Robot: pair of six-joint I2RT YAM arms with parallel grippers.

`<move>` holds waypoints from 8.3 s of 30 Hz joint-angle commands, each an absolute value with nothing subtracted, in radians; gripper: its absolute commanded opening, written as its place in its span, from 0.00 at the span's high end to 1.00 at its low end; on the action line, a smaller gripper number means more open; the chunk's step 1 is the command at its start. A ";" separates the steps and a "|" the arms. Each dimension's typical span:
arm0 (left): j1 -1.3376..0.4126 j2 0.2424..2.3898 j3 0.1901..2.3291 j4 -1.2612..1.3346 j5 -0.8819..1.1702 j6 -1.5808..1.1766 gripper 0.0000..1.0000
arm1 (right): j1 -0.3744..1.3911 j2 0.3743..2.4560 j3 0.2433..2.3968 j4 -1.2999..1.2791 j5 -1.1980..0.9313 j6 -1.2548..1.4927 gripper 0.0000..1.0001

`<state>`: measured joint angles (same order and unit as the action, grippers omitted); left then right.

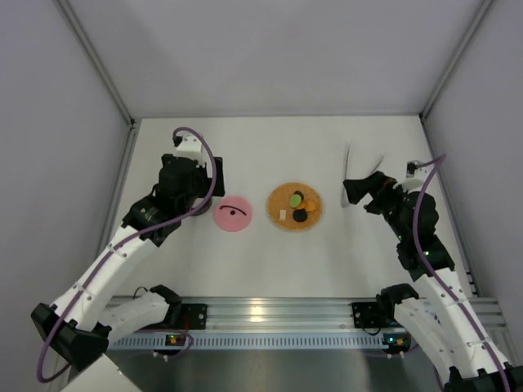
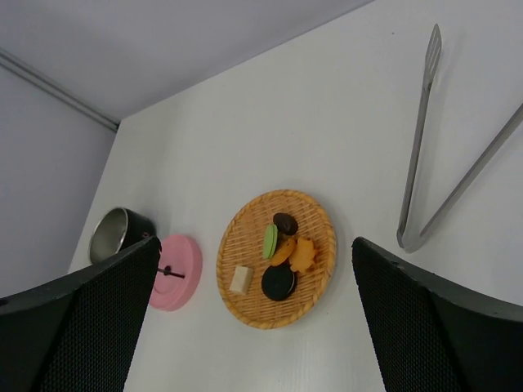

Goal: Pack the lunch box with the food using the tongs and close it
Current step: Pick up the clamp at the center of the board.

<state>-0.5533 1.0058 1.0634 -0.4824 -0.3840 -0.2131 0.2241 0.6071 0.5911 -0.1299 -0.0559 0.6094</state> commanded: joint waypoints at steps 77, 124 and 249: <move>-0.555 1.045 1.058 -0.463 -0.485 -0.204 0.01 | -0.044 1.956 1.368 -0.357 0.195 0.600 0.60; -0.563 1.098 0.793 0.554 0.624 -0.848 0.01 | 0.259 1.169 1.006 0.044 -0.618 0.882 1.00; -0.871 1.022 0.772 0.669 0.295 -0.743 0.43 | 0.505 1.028 0.664 0.645 -0.250 1.117 0.60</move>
<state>-0.8665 1.0954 0.7643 0.5892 0.3023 -0.7906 0.4988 1.0866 0.6468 0.7940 -0.3378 1.2179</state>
